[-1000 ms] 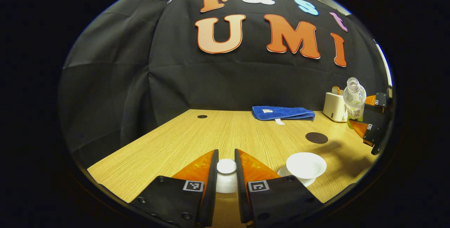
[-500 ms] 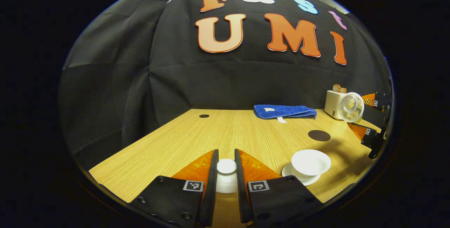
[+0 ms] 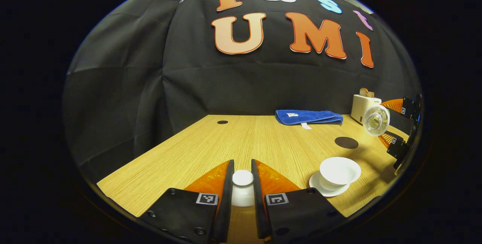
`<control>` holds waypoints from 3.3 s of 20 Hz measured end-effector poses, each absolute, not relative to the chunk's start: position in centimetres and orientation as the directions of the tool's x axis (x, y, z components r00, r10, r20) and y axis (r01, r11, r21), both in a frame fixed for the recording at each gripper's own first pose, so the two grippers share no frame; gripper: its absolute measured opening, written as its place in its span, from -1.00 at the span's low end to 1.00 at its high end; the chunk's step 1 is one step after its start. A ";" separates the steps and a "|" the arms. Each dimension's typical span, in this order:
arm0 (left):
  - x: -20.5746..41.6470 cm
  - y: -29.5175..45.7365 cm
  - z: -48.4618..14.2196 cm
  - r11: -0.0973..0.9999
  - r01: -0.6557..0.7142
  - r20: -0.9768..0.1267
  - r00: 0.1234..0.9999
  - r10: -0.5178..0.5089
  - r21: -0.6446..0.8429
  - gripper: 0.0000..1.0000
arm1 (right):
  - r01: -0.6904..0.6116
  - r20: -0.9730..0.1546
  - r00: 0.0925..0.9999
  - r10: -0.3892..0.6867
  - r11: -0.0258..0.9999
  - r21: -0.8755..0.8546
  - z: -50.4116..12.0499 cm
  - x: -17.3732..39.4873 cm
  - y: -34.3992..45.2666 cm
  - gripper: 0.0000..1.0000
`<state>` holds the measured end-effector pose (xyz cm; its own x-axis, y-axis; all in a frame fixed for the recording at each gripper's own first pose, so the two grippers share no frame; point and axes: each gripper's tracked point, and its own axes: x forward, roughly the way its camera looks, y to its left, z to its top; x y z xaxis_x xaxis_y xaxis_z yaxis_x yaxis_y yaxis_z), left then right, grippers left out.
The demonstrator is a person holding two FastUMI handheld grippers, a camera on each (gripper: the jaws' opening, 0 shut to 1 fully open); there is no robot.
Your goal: Open the teacup lid with one hand, grasp the water bottle and pour water into the teacup with the other hand; after pouring, place the water bottle on the coaster and then close the teacup lid.
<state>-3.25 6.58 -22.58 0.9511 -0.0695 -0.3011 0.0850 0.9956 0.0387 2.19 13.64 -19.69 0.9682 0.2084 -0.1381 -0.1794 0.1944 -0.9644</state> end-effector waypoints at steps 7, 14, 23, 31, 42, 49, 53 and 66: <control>-3.1 7.1 -22.6 0.996 0.084 -0.299 0.952 -0.069 0.041 -0.36 | -0.113 -0.087 0.969 0.229 0.102 -0.988 -19.2 2.9 14.4 0.26; -3.2 7.7 -23.0 0.997 0.075 -0.308 0.949 -0.062 0.033 -0.37 | -0.068 -0.057 0.967 0.248 0.036 -0.997 -18.4 3.6 14.6 0.27; -3.4 8.0 -22.5 0.997 0.077 -0.301 0.951 -0.068 0.020 -0.36 | 0.028 0.019 0.959 0.283 -0.028 -0.999 -15.0 5.0 15.0 0.26; -3.5 8.3 -22.0 0.997 0.071 -0.292 0.954 -0.060 0.027 -0.36 | 0.101 0.078 0.946 0.314 -0.058 -0.993 -12.7 5.3 15.5 0.26; -3.7 8.1 -21.9 0.996 0.079 -0.292 0.954 -0.065 0.037 -0.37 | 0.187 0.129 0.919 0.371 -0.125 -0.974 -12.2 4.8 16.8 0.26; -3.9 7.5 -22.2 0.994 0.096 -0.297 0.952 -0.078 0.046 -0.37 | 0.228 0.147 0.901 0.407 -0.158 -0.961 -12.7 3.9 18.0 0.21; -3.8 7.5 -21.8 0.994 0.097 -0.286 0.955 -0.078 0.051 -0.37 | 0.229 0.135 0.896 0.424 -0.179 -0.957 -12.8 3.7 18.3 0.26; -4.2 7.5 -21.6 0.994 0.098 -0.286 0.955 -0.079 0.053 -0.36 | 0.326 0.173 0.848 0.501 -0.236 -0.915 -12.9 2.9 19.4 0.27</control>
